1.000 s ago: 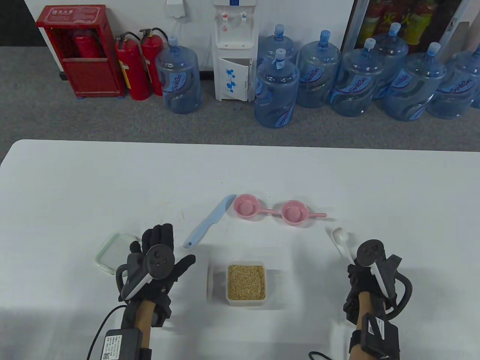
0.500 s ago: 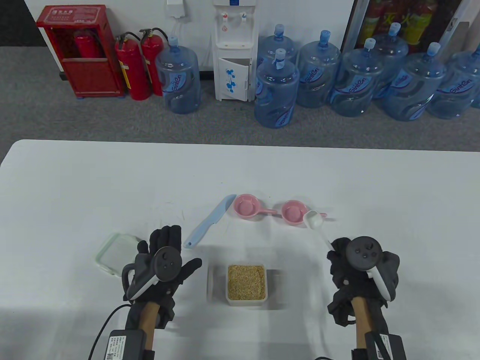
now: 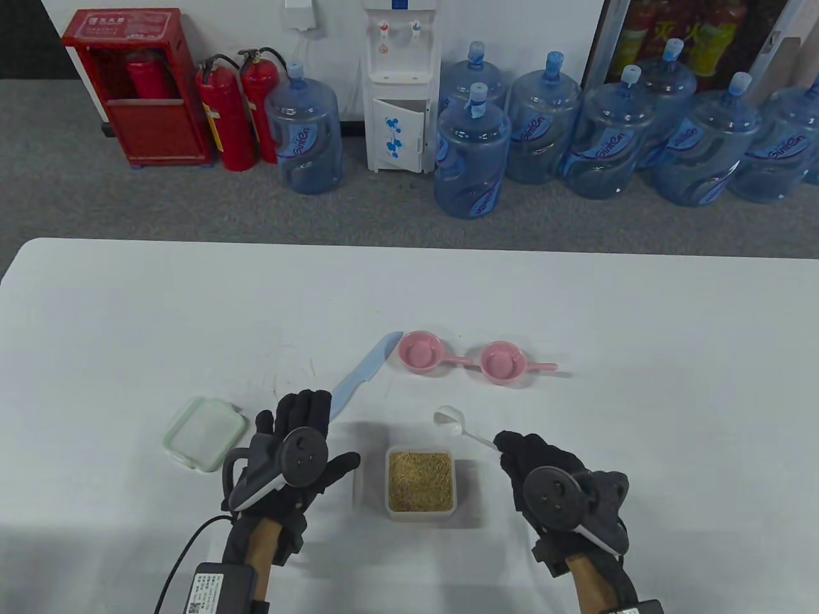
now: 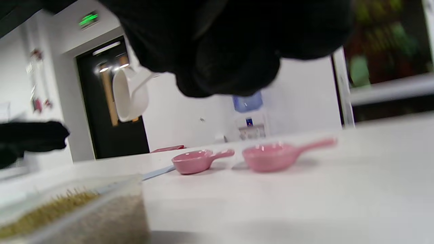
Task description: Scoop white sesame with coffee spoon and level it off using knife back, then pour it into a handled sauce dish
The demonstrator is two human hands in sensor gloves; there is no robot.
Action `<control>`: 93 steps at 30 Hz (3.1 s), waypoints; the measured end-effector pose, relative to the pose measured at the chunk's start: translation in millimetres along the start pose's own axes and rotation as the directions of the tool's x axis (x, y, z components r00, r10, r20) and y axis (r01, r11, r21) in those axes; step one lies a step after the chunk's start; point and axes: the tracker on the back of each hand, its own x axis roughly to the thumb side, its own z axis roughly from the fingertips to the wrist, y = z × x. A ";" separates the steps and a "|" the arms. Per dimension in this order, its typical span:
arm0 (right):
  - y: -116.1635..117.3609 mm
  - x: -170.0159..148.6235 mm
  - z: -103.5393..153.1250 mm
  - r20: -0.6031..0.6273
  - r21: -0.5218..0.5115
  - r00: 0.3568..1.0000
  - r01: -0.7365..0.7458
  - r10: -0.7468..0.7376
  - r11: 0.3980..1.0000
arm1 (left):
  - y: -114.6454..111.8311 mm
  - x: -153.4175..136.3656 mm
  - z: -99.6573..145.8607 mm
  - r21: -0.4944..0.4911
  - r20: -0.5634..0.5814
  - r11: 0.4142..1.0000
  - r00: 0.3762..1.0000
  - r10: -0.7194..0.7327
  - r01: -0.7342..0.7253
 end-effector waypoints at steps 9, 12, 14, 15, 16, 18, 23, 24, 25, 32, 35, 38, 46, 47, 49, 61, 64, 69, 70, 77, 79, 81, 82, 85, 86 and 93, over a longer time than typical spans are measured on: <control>6.0 31.8 3.6 0.152 -0.012 0.968 -0.202 0.202 0.979 | -16.3 40.2 -7.6 -0.141 0.218 0.990 0.976 0.019 0.012; 6.8 36.5 4.8 0.172 -0.023 0.960 -0.222 0.223 0.975 | -22.7 47.1 -12.5 -0.198 0.244 0.980 0.969 0.041 0.008; 8.1 40.9 5.1 0.187 -0.026 0.954 -0.235 0.236 0.972 | -26.7 49.5 -14.3 -0.228 0.253 0.974 0.965 0.064 -0.004; 9.0 42.7 5.2 0.195 -0.025 0.950 -0.245 0.245 0.969 | -27.9 50.0 -14.6 -0.234 0.259 0.972 0.964 0.064 -0.001; 9.8 44.1 5.3 0.201 -0.023 0.947 -0.253 0.252 0.967 | -28.9 50.4 -14.7 -0.241 0.260 0.971 0.964 0.058 0.007; 11.6 47.2 5.6 0.212 -0.027 0.936 -0.282 0.281 0.959 | -30.6 51.1 -14.9 -0.245 0.261 0.969 0.965 0.042 0.024; 13.7 52.2 5.3 0.234 0.007 0.928 -0.300 0.290 0.954 | -31.0 51.8 -15.4 -0.244 0.255 0.970 0.966 0.042 0.022; 13.4 52.9 5.0 0.239 0.016 0.929 -0.296 0.284 0.955 | -30.8 51.9 -15.3 -0.243 0.254 0.970 0.966 0.040 0.024; 13.1 54.3 4.5 0.246 0.042 0.932 -0.286 0.267 0.957 | -30.5 52.2 -15.2 -0.243 0.253 0.970 0.967 0.037 0.027; 13.6 57.9 1.8 0.248 0.146 0.951 -0.227 0.186 0.963 | -29.7 53.2 -15.0 -0.239 0.251 0.970 0.968 0.011 0.051; 15.3 54.5 -0.7 0.206 0.190 0.973 -0.146 0.106 0.971 | -29.6 53.4 -14.9 -0.240 0.249 0.969 0.968 0.009 0.052; 17.5 50.5 -3.0 0.135 0.223 0.991 -0.047 0.017 0.974 | -29.6 53.5 -14.8 -0.239 0.249 0.969 0.969 0.006 0.055; 26.5 33.8 -8.7 -0.031 0.293 0.987 0.162 -0.160 0.942 | -29.7 54.1 -14.8 -0.240 0.246 0.969 0.969 0.005 0.056; 28.5 30.7 -9.6 -0.056 0.307 0.979 0.205 -0.197 0.929 | -29.8 54.1 -14.7 -0.240 0.245 0.969 0.969 0.004 0.056; 32.5 25.6 -10.8 -0.104 0.327 0.962 0.273 -0.252 0.905 | -29.9 54.1 -14.6 -0.243 0.244 0.968 0.970 0.006 0.055; 54.5 -7.1 -11.2 -0.363 0.363 0.787 0.612 -0.498 0.702 | -30.3 53.7 -14.0 -0.252 0.242 0.966 0.970 0.010 0.053; 52.5 -12.0 -10.1 -0.378 0.346 0.754 0.653 -0.537 0.673 | -30.2 53.7 -13.6 -0.253 0.243 0.966 0.970 0.008 0.056; 48.3 -17.3 -9.1 -0.375 0.337 0.736 0.675 -0.564 0.657 | -30.6 53.2 -13.2 -0.261 0.239 0.964 0.971 0.014 0.050; 48.0 -18.1 -8.9 -0.375 0.335 0.732 0.680 -0.569 0.652 | -30.8 53.1 -13.1 -0.264 0.239 0.963 0.971 0.018 0.047; 46.5 -20.7 -9.1 -0.368 0.333 0.717 0.696 -0.592 0.636 | -19.1 44.1 -13.0 -0.226 0.217 0.973 0.976 0.015 0.035; 46.8 -21.3 -9.5 -0.363 0.336 0.718 0.695 -0.593 0.636 | -10.8 37.2 -13.7 -0.186 0.185 0.982 0.983 0.009 0.027; 47.3 -21.7 -9.7 -0.363 0.336 0.715 0.698 -0.597 0.632 | -2.5 29.5 -16.3 -0.152 0.134 0.988 0.991 -0.020 0.041; 47.3 -21.8 -9.8 -0.363 0.335 0.714 0.700 -0.599 0.630 | 2.5 24.9 -18.9 -0.133 0.089 0.989 0.995 -0.049 0.060; 47.0 -22.1 -10.0 -0.361 0.339 0.716 0.698 -0.598 0.630 | 13.1 14.2 -30.5 -0.126 -0.025 0.987 0.994 -0.103 0.099; 46.8 -22.5 -10.2 -0.358 0.342 0.718 0.695 -0.596 0.632 | 16.6 10.4 -36.7 -0.142 -0.072 0.985 0.992 -0.107 0.096; 45.6 -25.1 -10.9 -0.351 0.349 0.723 0.691 -0.595 0.633 | 30.4 -2.3 -83.2 -0.144 -0.295 0.985 0.946 -0.134 0.094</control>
